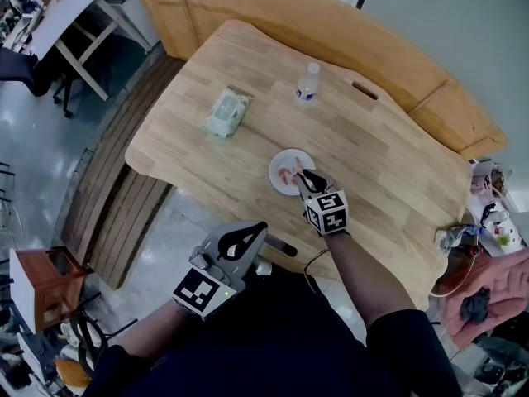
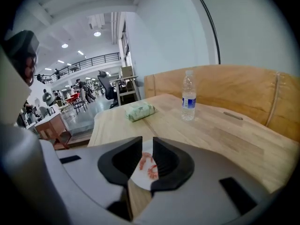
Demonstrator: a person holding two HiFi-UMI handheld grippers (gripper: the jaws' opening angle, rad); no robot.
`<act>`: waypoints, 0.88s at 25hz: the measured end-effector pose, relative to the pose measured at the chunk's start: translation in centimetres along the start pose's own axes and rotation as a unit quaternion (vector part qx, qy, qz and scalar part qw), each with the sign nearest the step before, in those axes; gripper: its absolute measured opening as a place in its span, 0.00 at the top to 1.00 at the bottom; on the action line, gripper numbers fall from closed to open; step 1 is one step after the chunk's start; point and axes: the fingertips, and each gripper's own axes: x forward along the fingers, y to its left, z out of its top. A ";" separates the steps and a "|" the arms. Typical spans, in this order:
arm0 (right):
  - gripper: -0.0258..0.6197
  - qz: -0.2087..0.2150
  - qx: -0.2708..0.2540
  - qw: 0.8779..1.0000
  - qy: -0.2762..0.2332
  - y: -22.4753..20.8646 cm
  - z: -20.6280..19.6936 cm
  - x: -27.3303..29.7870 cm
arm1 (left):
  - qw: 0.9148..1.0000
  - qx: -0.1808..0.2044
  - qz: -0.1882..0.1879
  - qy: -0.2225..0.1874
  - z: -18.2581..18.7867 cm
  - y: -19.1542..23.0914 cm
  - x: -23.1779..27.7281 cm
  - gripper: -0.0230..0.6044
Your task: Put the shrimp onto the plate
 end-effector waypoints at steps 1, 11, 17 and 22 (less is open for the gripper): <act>0.84 0.001 0.003 1.000 -0.008 0.5 0.5 -0.7 | 1.000 0.002 -0.003 -0.003 0.2 -0.2 0.0 0.96; 0.84 0.006 0.044 0.996 -0.080 4.8 4.5 -8.4 | 0.998 0.026 -0.046 -0.018 1.0 -2.3 -0.3 0.96; 0.85 0.012 0.061 0.991 -0.119 7.1 6.6 -12.7 | 0.997 0.028 -0.067 -0.022 1.6 -3.3 -0.1 0.96; 0.86 0.021 0.058 0.986 -0.157 9.4 8.8 -16.5 | 0.996 0.035 -0.081 -0.027 1.8 -3.8 -0.1 0.96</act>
